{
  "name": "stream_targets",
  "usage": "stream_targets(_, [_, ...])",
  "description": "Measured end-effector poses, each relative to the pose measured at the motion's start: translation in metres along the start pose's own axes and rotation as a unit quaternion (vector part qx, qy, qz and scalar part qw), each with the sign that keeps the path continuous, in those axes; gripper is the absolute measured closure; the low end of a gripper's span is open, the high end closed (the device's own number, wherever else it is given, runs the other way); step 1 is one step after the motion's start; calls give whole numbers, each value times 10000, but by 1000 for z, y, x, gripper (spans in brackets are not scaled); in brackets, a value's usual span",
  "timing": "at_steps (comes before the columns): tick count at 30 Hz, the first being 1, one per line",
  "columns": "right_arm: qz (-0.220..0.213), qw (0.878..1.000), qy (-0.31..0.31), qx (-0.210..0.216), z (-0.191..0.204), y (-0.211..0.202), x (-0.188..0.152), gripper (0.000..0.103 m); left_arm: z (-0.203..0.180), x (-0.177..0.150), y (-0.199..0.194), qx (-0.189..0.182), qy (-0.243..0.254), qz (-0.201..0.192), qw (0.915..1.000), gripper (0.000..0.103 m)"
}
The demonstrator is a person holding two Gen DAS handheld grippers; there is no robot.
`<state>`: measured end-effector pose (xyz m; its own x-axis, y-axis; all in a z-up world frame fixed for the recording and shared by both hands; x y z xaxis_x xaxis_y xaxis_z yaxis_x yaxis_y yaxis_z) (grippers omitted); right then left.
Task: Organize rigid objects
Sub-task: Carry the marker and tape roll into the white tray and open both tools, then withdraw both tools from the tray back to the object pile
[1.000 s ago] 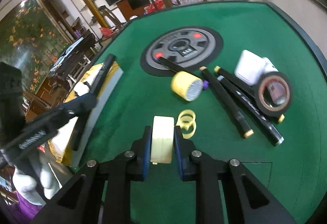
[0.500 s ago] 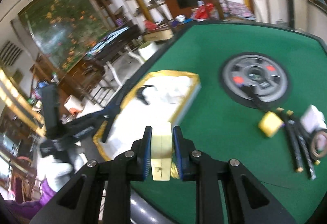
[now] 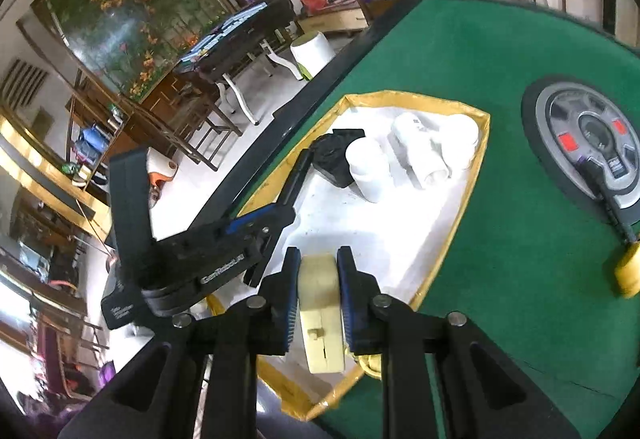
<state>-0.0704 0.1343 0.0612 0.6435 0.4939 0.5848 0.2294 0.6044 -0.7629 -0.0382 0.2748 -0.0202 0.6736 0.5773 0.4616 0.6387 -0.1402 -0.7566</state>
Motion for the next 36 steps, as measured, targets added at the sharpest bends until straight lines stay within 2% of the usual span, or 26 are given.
stream_targets(4, [111, 9998, 161, 85, -7, 11, -1, 85, 5, 6, -13, -265, -105, -118, 9995, 74])
stream_targets(10, [235, 9994, 240, 116, -8, 27, 2, 85, 5, 13, -31, -456, -209, -287, 9983, 73])
stream_targets(12, [265, 9992, 277, 125, -11, 34, 5, 85, 5, 13, -34, -463, -215, -311, 9982, 65])
stream_targets(14, [294, 9991, 311, 74, -15, 42, 8, 85, 4, 13, -38, -478, -237, -360, 9979, 48])
stream_targets(19, [278, 9984, 498, -19, -30, 55, 15, 85, -3, 11, -48, -503, -315, -419, 9974, 29])
stream_targets(22, [189, 9980, 598, 20, -37, 50, 16, 72, -6, 9, -53, -532, -389, -407, 9970, 25])
stream_targets(25, [-186, 9979, 627, 37, -42, 18, 19, 68, -14, 6, -56, -508, -377, -438, 9970, 22])
stream_targets(28, [-679, 9958, 489, -369, -55, -36, 16, 49, -34, -3, -62, -627, -155, -455, 9969, 22])
stream_targets(29, [-796, 9943, 440, -559, -59, -50, 14, 39, -40, -6, -64, -693, -83, -455, 9965, 22])
stream_targets(30, [-970, 9904, 351, -923, -69, -72, 8, 29, -49, -10, -67, -782, 13, -445, 9959, 22])
stream_targets(31, [-1100, 9855, 281, -1260, -79, -90, 2, 23, -59, -14, -69, -871, 116, -432, 9952, 22])
stream_targets(32, [-1224, 9787, 228, -1632, -92, -107, -5, 11, -73, -21, -71, -972, 260, -403, 9941, 22])
stream_targets(34, [-1307, 9625, 288, -2362, -126, -134, -24, 7, -94, -32, -71, -1152, 455, -308, 9918, 21])
stream_targets(35, [-1020, 9577, 484, -2646, -150, -140, -37, 7, -104, -37, -71, -1223, 535, -253, 9907, 21])
stream_targets(36, [-862, 9596, 666, -2596, -165, -141, -46, 7, -117, -45, -69, -1292, 658, -159, 9893, 21])
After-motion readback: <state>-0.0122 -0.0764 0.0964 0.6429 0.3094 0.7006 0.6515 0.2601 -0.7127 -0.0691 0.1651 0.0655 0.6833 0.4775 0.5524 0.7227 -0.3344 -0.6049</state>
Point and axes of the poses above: each gripper's, at about its wrist camera, not at the fingertips, and y roughly the way its jaws point, z to its left, x to its top, the point moved 7 cm from there along y, roughly the way its jaws point, and after that the axes turned 15 degrees about -y, right-handed, at the moved point
